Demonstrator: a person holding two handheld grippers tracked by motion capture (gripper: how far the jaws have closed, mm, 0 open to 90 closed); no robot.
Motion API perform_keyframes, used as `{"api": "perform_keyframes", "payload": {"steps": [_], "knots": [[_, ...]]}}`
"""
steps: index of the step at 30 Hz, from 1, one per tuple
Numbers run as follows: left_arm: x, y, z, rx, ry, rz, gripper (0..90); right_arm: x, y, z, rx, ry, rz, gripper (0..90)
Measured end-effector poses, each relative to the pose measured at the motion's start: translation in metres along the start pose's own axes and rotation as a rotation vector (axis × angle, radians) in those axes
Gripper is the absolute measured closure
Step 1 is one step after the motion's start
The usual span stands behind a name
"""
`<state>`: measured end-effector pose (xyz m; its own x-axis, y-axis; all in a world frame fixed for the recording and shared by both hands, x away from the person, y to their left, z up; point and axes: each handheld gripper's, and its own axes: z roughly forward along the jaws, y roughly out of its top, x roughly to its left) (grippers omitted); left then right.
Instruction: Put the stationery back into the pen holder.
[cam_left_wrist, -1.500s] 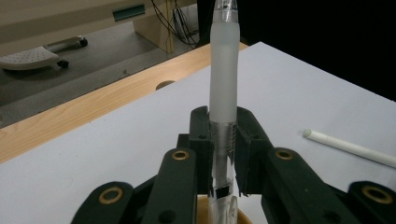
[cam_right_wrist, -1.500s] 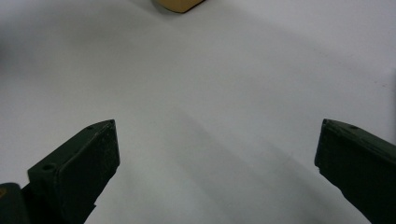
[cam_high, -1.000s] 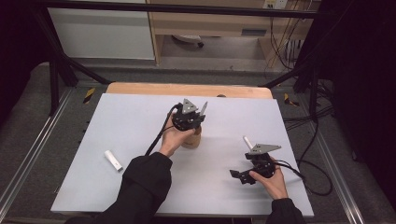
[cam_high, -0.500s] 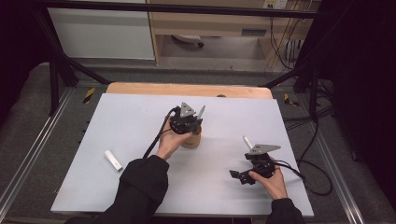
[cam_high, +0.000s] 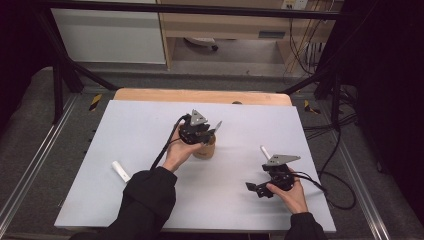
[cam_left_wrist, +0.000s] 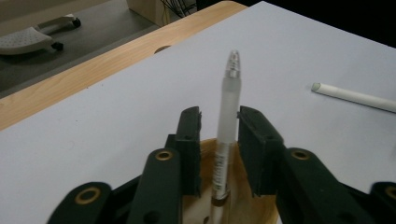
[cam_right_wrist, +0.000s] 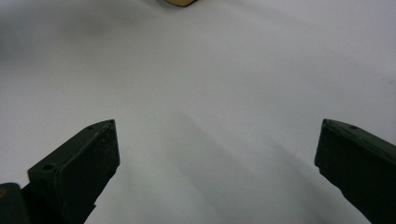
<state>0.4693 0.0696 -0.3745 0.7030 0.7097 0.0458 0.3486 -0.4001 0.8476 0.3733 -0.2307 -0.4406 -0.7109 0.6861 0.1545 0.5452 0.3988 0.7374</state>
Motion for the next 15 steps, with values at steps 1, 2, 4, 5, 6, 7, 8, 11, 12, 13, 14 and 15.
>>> {"api": "perform_keyframes", "payload": {"steps": [1, 2, 4, 5, 6, 7, 8, 11, 12, 13, 14, 15], "knots": [[0.001, 0.001, -0.003, 0.006, -0.002, 0.000, 64.1, 0.000, 0.000, 0.000, 0.000, 0.000, 0.000, 0.7], [0.001, 0.001, -0.006, 0.008, -0.002, -0.001, 60.9, 0.000, 0.000, 0.000, -0.001, -0.001, 0.002, 0.7], [0.002, 0.001, -0.012, 0.015, -0.006, -0.001, 55.3, 0.000, 0.000, 0.000, -0.006, -0.003, 0.000, 0.7], [0.003, 0.001, -0.015, 0.018, -0.013, -0.004, 51.9, 0.000, 0.000, -0.001, -0.003, -0.001, 0.002, 0.7], [0.003, 0.000, -0.018, 0.022, -0.018, -0.003, 49.1, 0.000, 0.000, -0.001, -0.003, -0.003, 0.004, 0.7], [0.004, 0.000, -0.022, 0.023, -0.018, 0.000, 46.5, 0.000, 0.000, -0.001, -0.004, -0.001, 0.005, 0.7], [0.004, 0.000, -0.025, 0.024, -0.016, 0.002, 43.6, 0.000, 0.000, -0.001, -0.004, -0.001, 0.006, 0.7], [0.005, 0.000, -0.036, 0.034, -0.022, 0.014, 36.7, 0.000, 0.000, -0.001, -0.005, -0.003, 0.006, 0.7], [0.006, -0.001, -0.040, 0.036, -0.025, 0.012, 34.4, 0.000, 0.000, -0.001, -0.005, -0.003, 0.007, 0.7], [0.006, -0.001, -0.043, 0.045, -0.032, 0.009, 31.5, 0.000, 0.000, -0.002, -0.004, -0.003, 0.006, 0.7], [0.007, -0.002, -0.046, 0.053, -0.040, 0.012, 29.6, 0.000, 0.000, -0.002, -0.003, -0.005, 0.004, 0.7], [0.007, -0.003, -0.050, 0.056, -0.039, 0.015, 27.4, 0.000, 0.000, -0.002, -0.003, -0.006, 0.006, 0.7]]}}
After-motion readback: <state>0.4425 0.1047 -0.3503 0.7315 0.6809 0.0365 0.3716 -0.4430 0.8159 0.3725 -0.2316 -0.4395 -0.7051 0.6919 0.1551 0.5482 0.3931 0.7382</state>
